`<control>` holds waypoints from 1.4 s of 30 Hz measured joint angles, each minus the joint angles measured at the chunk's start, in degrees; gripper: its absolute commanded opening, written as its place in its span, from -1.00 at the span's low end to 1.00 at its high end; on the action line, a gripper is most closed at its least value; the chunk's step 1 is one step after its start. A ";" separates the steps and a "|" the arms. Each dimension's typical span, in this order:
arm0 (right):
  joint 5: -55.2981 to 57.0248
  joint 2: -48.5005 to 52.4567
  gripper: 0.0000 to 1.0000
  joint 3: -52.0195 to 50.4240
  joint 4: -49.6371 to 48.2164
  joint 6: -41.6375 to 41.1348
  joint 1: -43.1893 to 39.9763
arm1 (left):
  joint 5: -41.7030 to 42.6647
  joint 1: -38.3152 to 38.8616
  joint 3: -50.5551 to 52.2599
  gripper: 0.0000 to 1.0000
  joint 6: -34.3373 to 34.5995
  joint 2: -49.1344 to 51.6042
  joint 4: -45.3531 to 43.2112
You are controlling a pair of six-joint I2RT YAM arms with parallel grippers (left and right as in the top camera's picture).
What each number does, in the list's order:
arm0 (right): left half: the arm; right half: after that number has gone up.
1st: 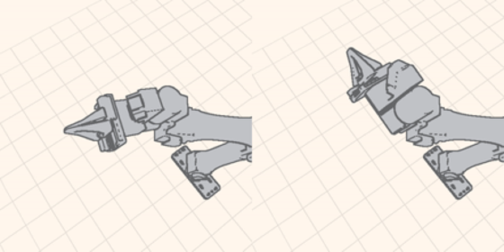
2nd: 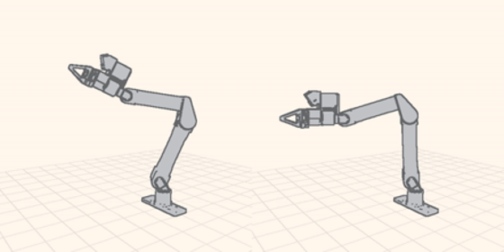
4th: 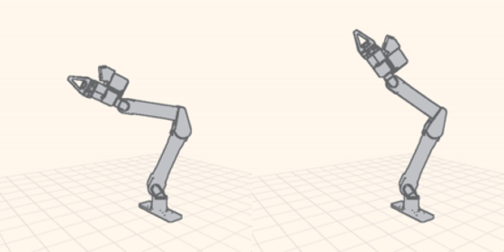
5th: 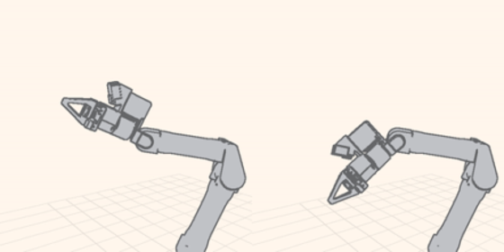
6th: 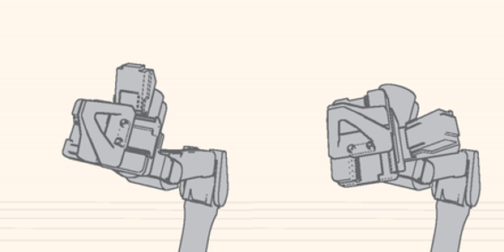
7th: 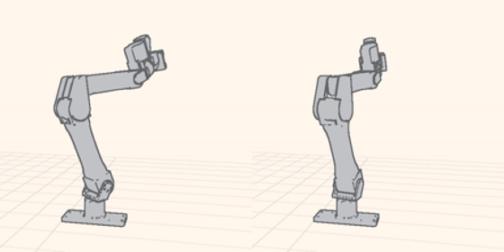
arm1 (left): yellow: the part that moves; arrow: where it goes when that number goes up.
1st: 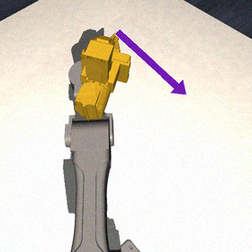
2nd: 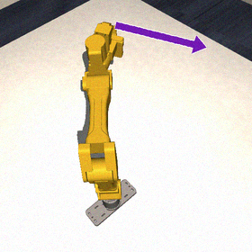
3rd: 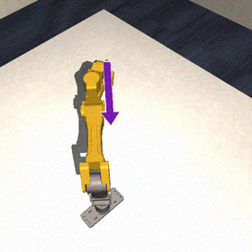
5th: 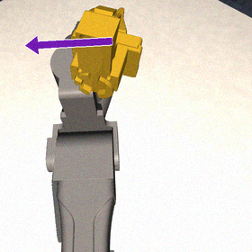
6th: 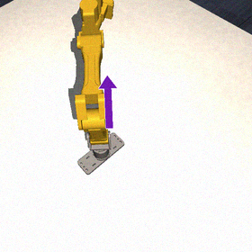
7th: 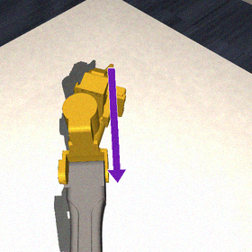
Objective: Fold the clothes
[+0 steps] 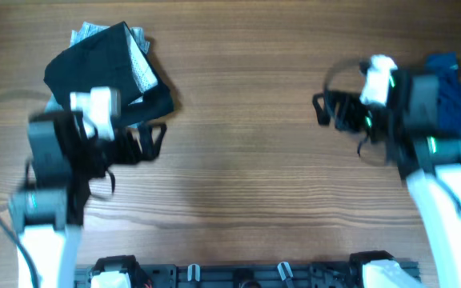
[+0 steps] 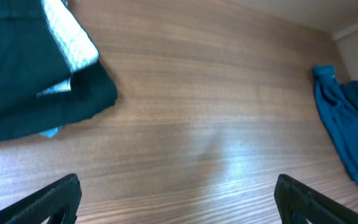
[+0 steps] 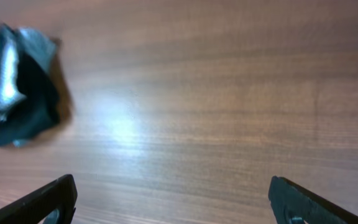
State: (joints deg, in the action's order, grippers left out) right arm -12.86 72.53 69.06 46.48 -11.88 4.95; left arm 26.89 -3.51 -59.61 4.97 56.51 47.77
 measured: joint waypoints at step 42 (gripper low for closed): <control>13.55 48.98 0.27 15.02 -27.71 -5.75 -52.30 | 0.09 0.00 -10.21 0.81 0.09 17.00 12.72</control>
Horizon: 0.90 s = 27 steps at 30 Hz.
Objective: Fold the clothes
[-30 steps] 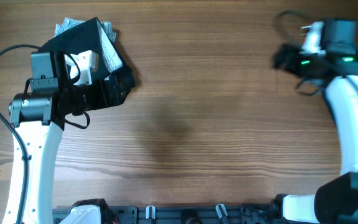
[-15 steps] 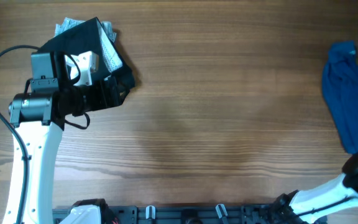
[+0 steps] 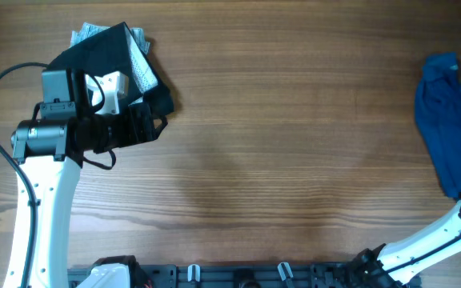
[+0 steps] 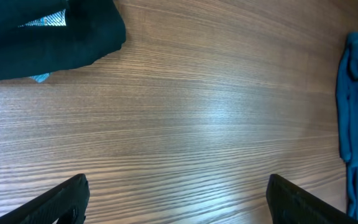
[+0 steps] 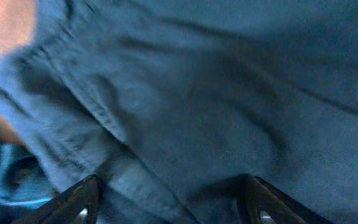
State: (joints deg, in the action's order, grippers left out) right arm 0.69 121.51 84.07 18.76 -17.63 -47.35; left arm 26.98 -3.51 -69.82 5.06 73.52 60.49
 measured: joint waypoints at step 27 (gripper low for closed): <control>-20.87 -29.86 -0.91 1.07 16.50 -6.16 30.49 | 2.34 0.00 0.00 0.87 0.02 -2.56 0.87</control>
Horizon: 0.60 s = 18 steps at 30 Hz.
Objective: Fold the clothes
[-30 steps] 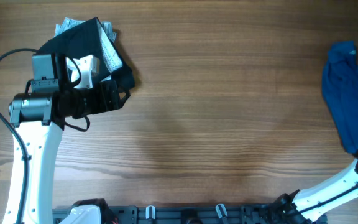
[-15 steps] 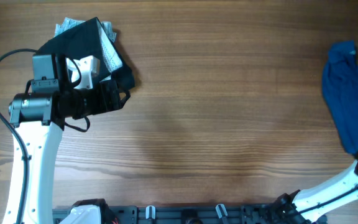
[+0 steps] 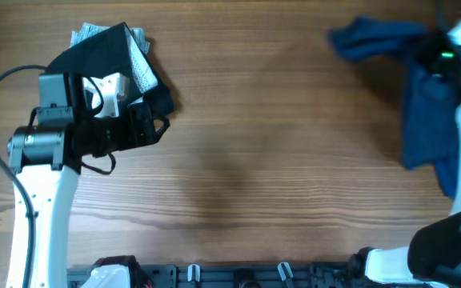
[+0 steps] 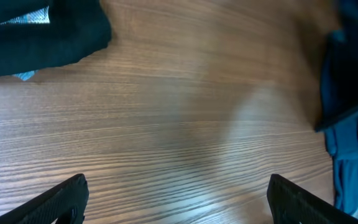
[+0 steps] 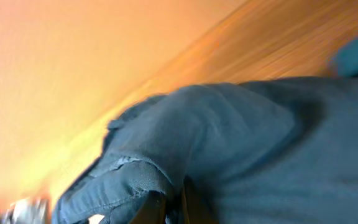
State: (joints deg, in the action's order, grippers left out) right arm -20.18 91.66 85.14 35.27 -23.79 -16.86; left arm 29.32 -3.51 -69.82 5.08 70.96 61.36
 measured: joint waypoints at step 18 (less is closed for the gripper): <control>18.32 2.64 0.38 -0.31 14.25 3.63 23.71 | 0.61 0.00 -0.04 0.53 0.13 -8.79 0.61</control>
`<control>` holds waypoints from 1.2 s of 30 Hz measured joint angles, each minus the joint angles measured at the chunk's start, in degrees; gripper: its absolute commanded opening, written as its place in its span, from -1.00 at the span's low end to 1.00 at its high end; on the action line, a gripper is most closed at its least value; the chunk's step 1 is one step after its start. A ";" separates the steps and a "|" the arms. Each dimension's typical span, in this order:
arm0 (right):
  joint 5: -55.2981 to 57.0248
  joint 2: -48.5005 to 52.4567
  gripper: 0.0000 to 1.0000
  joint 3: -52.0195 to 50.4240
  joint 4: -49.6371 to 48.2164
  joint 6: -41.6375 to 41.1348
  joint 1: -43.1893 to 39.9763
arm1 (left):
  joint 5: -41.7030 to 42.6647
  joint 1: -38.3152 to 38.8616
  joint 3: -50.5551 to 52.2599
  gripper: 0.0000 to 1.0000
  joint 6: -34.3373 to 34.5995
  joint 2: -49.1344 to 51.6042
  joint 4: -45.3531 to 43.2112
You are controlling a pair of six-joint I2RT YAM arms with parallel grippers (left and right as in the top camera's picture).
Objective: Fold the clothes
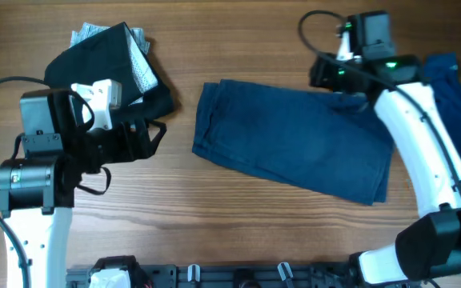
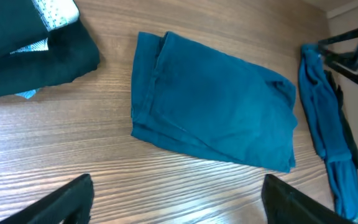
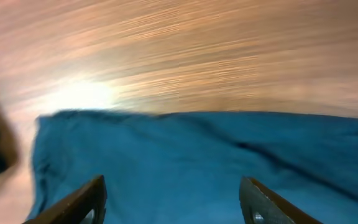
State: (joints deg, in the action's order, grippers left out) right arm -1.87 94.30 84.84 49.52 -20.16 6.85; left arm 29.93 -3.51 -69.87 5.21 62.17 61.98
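A blue garment [image 1: 294, 142] lies spread flat across the middle of the table, its left edge doubled over [image 2: 151, 81]. My right gripper [image 1: 320, 74] hovers over the garment's far right corner, open, with blue cloth [image 3: 185, 162] under the fingers and nothing between them. My left gripper [image 1: 146, 140] stands open above bare wood to the left of the garment, its fingertips [image 2: 73, 199] wide apart. A folded black garment [image 1: 106, 60] lies at the far left.
A white patterned cloth [image 1: 138, 64] sits in the black pile. More blue clothing [image 1: 454, 88] is heaped at the right edge, also in the left wrist view [image 2: 328, 124]. The wooden table [image 1: 238, 232] is bare toward the front.
The blue garment, then hanging bunched from my shut right gripper at the far right, now lies spread on the table's middle. The right gripper has opened. The left gripper has barely shifted.
Both grippers were open over bare wood, with blue clothes heaped at the right. Then the right gripper was down in the blue heap. Then it held a blue garment in the air, and now that garment lies flat, released.
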 measured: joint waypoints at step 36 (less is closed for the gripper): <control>-19.23 17.66 -0.68 -16.46 0.72 6.73 0.87 | -3.04 17.05 -1.79 0.34 7.98 52.61 -35.26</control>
State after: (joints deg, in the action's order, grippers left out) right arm -21.10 111.96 68.38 50.24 -13.43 7.73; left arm 26.89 13.54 -71.66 13.19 114.78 26.72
